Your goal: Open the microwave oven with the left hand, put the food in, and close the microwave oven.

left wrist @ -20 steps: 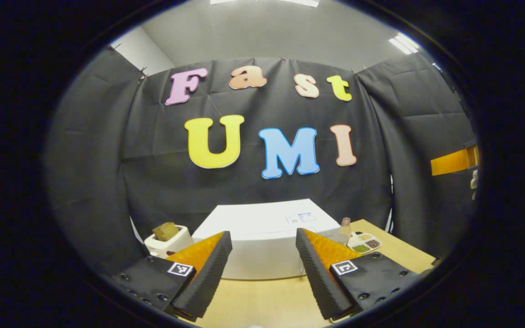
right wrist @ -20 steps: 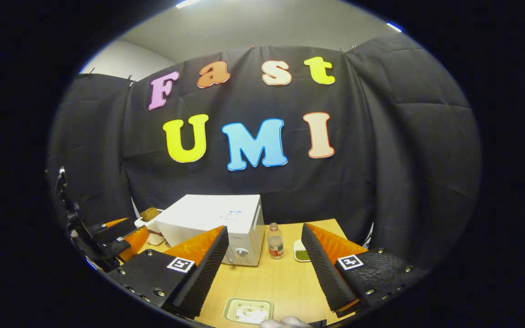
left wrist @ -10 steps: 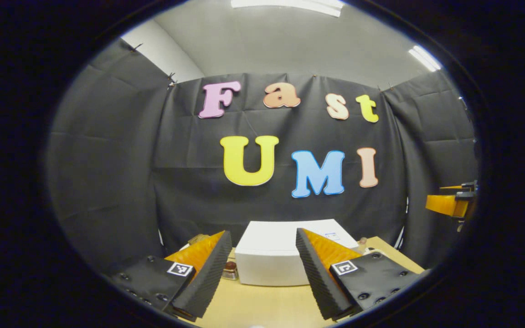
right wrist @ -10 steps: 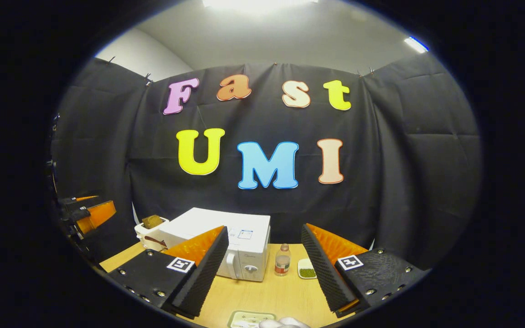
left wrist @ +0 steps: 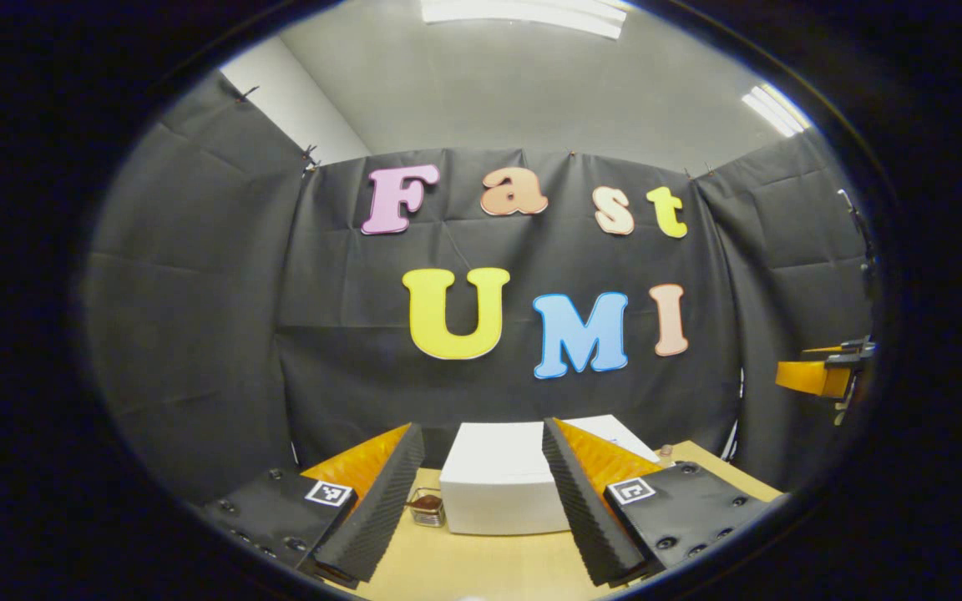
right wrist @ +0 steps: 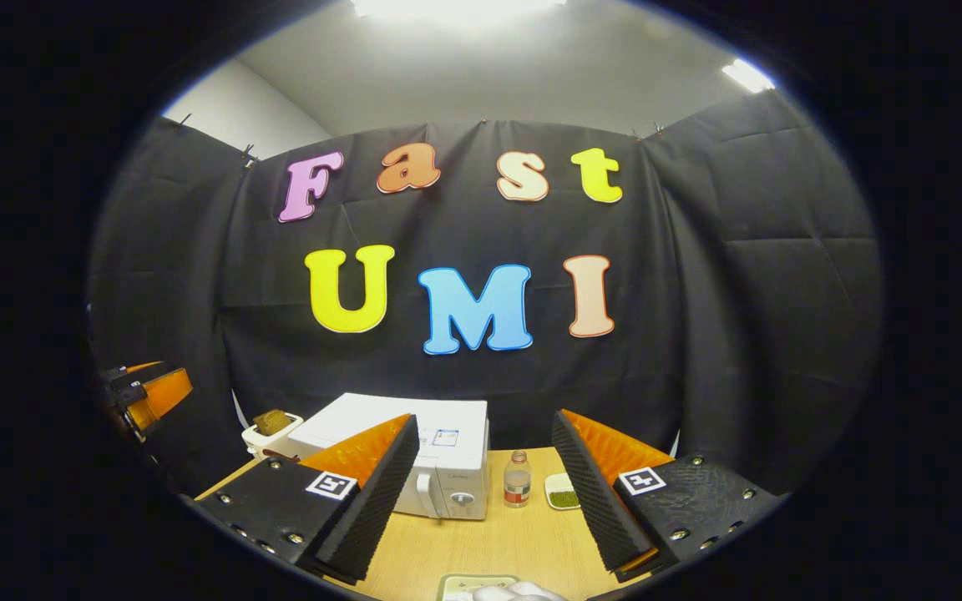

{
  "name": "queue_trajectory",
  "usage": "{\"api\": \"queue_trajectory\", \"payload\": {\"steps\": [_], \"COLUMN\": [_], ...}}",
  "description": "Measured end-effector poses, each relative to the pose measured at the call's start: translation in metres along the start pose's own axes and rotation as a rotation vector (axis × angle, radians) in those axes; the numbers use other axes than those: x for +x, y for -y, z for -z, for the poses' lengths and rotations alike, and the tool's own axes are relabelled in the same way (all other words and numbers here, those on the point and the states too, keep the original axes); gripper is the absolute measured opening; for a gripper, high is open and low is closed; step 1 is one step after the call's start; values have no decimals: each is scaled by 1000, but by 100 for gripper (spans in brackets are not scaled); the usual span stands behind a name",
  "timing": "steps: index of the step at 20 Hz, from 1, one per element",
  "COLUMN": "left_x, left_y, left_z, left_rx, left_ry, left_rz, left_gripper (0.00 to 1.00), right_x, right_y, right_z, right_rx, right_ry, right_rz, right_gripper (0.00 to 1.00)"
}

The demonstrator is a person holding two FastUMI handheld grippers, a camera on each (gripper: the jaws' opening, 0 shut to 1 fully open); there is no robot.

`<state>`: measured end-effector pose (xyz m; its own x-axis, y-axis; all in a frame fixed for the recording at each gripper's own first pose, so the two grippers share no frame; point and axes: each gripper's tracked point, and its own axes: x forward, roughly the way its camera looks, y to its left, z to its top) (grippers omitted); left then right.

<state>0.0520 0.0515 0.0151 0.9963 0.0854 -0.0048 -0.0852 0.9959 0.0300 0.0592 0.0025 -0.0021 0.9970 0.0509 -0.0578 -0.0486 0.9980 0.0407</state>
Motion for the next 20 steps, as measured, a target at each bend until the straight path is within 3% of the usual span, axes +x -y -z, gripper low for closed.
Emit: {"api": "queue_trajectory", "payload": {"steps": [2, 3, 4, 6, 20], "left_x": [1, 1, 1, 1, -1], "left_y": [-2, -1, -1, -2, 1], "left_z": [-3, -6, -10, -13, -15], "left_rx": [6, 6, 4, 6, 2], "left_ry": [5, 10, 15, 24, 44], "left_rz": [4, 7, 8, 9, 4], "left_gripper": [94, 95, 94, 95, 94], "right_x": [-2, -2, -3, -4, -5], "right_y": [0, 1, 1, 0, -10], "right_z": [0, -1, -1, -1, -6], "right_rx": [-9, -16, -18, -12, -24], "right_ry": [2, 3, 3, 0, 2], "right_rz": [10, 15, 18, 18, -16], "right_gripper": [94, 98, 94, 98, 98]}}
